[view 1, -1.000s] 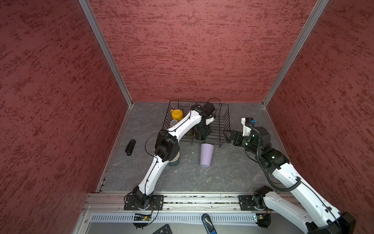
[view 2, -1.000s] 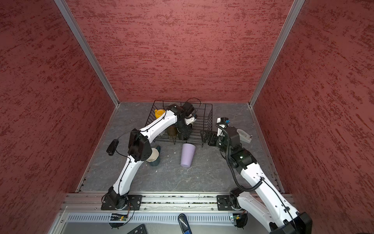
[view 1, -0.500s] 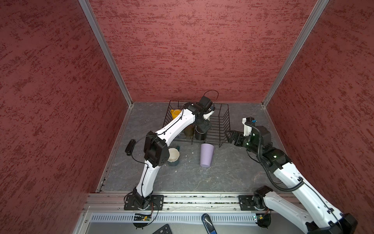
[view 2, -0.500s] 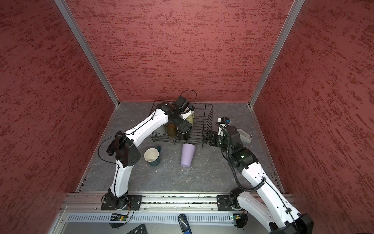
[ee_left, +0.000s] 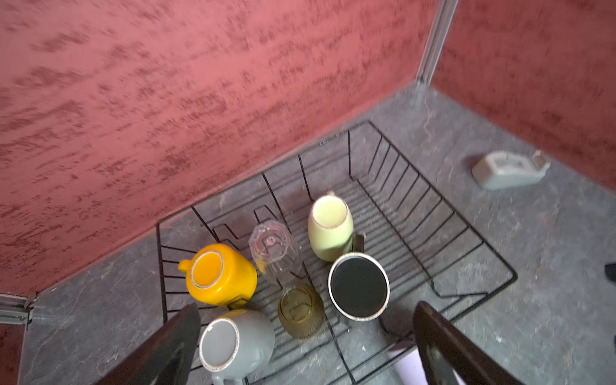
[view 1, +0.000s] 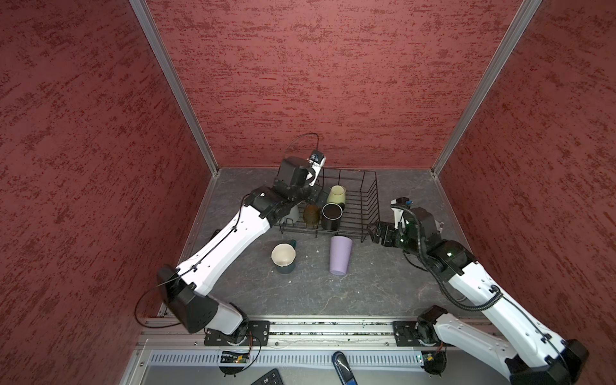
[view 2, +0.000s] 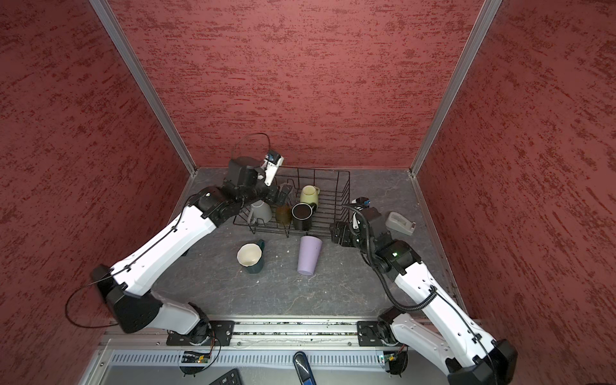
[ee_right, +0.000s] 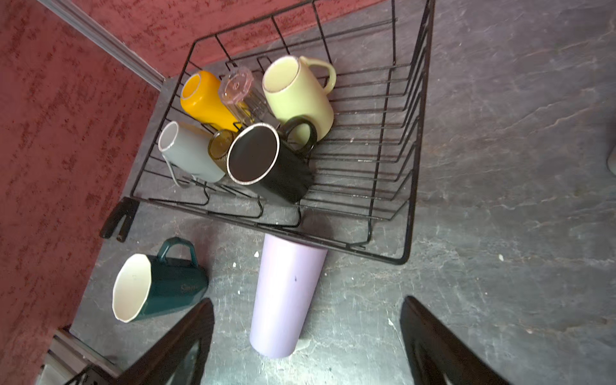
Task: Load cups into a dish rack
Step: Pick up the cup from the center of the table.
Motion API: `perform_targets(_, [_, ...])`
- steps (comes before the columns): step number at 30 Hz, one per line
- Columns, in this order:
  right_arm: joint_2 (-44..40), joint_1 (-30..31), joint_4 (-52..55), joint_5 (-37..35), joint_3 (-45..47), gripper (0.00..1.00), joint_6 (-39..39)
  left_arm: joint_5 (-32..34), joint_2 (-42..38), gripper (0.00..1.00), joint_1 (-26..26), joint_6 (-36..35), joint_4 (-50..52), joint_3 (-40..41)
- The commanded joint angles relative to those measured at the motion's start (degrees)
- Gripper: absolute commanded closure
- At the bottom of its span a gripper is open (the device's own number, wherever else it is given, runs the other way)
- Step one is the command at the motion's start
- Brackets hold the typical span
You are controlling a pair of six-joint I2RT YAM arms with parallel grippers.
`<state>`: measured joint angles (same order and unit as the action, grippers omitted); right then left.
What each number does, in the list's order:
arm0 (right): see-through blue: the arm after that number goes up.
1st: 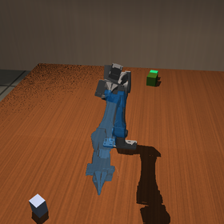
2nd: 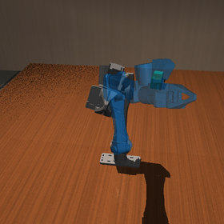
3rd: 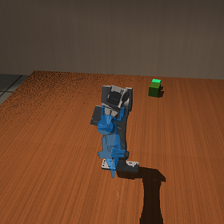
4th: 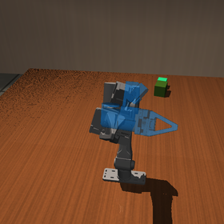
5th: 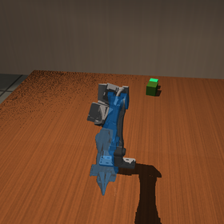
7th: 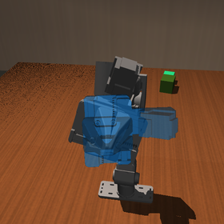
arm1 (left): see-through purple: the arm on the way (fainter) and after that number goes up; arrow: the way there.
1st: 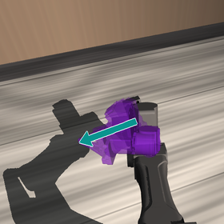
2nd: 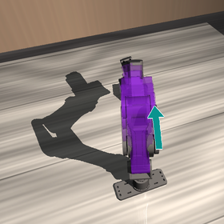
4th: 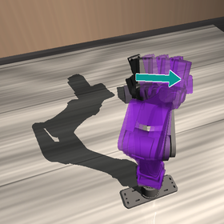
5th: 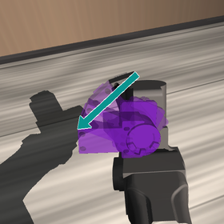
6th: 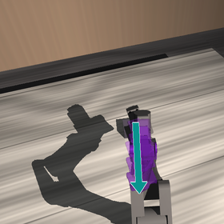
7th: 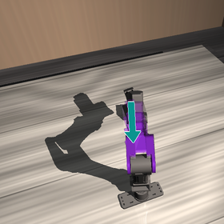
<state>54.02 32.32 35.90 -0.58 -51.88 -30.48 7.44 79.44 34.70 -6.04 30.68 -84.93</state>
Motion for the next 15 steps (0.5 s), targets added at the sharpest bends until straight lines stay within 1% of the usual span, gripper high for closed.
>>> perform_targets(1, [1.82,4.69,2.97,-5.28,0.00,0.11,-3.47,-6.12,-7.35,0.00,-5.46,8.41,-12.30,8.49])
perform_targets(4, [4.88,9.67,2.57,-6.91,1.14,0.09,-5.99,-13.74,-12.45,0.00,-13.80,14.31,-12.55,13.25])
perform_targets(7, [7.92,13.74,0.55,-7.31,2.82,0.07,-8.75,-15.67,-16.92,0.00,-19.20,15.10,-12.56,17.15])
perform_targets(12, [14.20,18.39,-3.47,-9.17,3.57,0.01,-12.29,-15.57,-21.41,0.00,-22.42,15.00,-12.99,21.26])
perform_targets(15, [18.33,19.34,-6.30,-10.42,4.04,0.01,-13.89,-14.92,-22.72,0.00,-23.35,14.85,-13.12,22.81])
